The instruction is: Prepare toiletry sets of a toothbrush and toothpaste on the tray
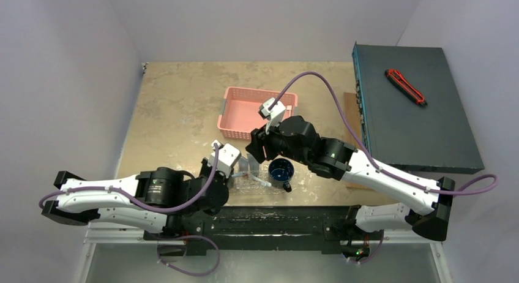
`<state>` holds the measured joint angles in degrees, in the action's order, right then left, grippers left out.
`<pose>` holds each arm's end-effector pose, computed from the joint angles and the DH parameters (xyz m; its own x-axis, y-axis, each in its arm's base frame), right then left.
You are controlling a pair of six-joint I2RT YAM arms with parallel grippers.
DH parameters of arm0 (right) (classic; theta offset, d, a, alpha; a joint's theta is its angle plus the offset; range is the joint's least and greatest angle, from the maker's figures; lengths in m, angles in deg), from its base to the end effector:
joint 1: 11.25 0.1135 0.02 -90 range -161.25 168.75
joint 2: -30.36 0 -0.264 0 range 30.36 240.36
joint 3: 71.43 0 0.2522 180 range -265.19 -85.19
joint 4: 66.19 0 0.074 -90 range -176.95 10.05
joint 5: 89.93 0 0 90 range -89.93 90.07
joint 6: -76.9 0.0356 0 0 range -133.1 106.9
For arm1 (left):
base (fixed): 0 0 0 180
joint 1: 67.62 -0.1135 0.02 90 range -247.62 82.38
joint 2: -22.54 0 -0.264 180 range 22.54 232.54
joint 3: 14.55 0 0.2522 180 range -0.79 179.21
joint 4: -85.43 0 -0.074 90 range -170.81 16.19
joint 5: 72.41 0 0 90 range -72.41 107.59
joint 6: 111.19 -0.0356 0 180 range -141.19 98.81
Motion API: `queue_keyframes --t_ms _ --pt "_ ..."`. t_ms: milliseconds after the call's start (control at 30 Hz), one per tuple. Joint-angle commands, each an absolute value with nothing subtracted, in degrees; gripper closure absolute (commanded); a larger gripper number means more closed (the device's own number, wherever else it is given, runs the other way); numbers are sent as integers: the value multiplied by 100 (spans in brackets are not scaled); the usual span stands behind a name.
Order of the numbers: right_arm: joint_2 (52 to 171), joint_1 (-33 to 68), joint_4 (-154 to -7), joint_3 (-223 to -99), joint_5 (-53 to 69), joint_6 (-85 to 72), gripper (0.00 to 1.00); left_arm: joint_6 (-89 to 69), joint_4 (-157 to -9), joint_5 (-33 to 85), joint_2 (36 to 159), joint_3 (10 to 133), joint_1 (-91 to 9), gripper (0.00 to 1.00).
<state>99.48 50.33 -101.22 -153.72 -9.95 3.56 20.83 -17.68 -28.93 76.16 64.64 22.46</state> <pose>0.1352 0.2369 0.3770 -0.3960 -0.1386 -0.9077 -0.7053 0.6789 0.2040 0.0256 -0.1525 0.3580 -0.4602 0.2770 -0.8435 0.5124 0.8587 0.0025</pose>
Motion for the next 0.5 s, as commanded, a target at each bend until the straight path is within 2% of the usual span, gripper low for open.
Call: queue_keyframes --t_ms 0,467 --pt "9968 5017 -9904 -15365 -1147 359 43 2249 -2094 -2820 7603 6341 2282 100" --pt "10015 5014 -9855 -15283 -1138 414 43 2031 -2864 -2315 7591 5702 1802 100"
